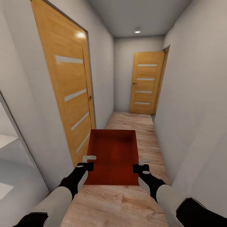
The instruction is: Move the two storage containers from the living room to the garage. In the garage, place one container on the floor and stack the other container on top of it (either order is fine).
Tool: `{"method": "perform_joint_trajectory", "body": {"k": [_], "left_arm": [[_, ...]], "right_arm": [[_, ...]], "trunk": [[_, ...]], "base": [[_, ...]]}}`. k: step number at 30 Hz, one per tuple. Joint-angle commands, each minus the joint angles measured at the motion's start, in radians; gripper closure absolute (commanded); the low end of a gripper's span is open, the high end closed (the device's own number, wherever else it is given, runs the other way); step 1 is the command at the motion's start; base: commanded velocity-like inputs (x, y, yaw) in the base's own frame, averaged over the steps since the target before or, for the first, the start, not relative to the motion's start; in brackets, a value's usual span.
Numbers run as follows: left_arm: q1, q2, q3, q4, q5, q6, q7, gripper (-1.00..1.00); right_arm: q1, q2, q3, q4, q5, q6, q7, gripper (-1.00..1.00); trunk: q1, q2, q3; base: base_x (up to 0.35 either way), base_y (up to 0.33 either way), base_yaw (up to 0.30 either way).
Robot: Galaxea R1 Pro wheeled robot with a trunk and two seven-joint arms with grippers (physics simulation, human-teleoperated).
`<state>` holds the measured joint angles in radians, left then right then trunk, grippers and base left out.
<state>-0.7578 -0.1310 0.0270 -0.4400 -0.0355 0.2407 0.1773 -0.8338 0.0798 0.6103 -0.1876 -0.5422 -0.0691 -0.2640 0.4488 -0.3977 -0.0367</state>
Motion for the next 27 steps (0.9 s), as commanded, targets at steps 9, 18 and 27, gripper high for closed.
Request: {"method": "perform_joint_trajectory", "body": {"k": [9,18,27], "left_arm": [[0.0,0.037,-0.011,0.026,0.012,0.005,0.004,1.0],[0.0,0.037,-0.011,0.026,0.012,0.005,0.004,1.0],[0.0,0.037,-0.01,0.026,0.012,0.005,0.004,1.0]], "right_arm": [[-0.002,0.0,-0.01,-0.003,0.005,-0.027,0.0,1.0],[-0.002,0.0,-0.01,-0.003,0.005,-0.026,0.0,1.0],[-0.002,0.0,-0.01,-0.003,0.005,-0.026,0.0,1.0]], "trunk": [[0.001,-0.002,-0.002],[0.001,-0.002,-0.002],[0.001,-0.002,-0.002]], "base": [[0.318,0.097,-0.106],[0.318,0.097,-0.28],[0.318,0.097,-0.284]]}}
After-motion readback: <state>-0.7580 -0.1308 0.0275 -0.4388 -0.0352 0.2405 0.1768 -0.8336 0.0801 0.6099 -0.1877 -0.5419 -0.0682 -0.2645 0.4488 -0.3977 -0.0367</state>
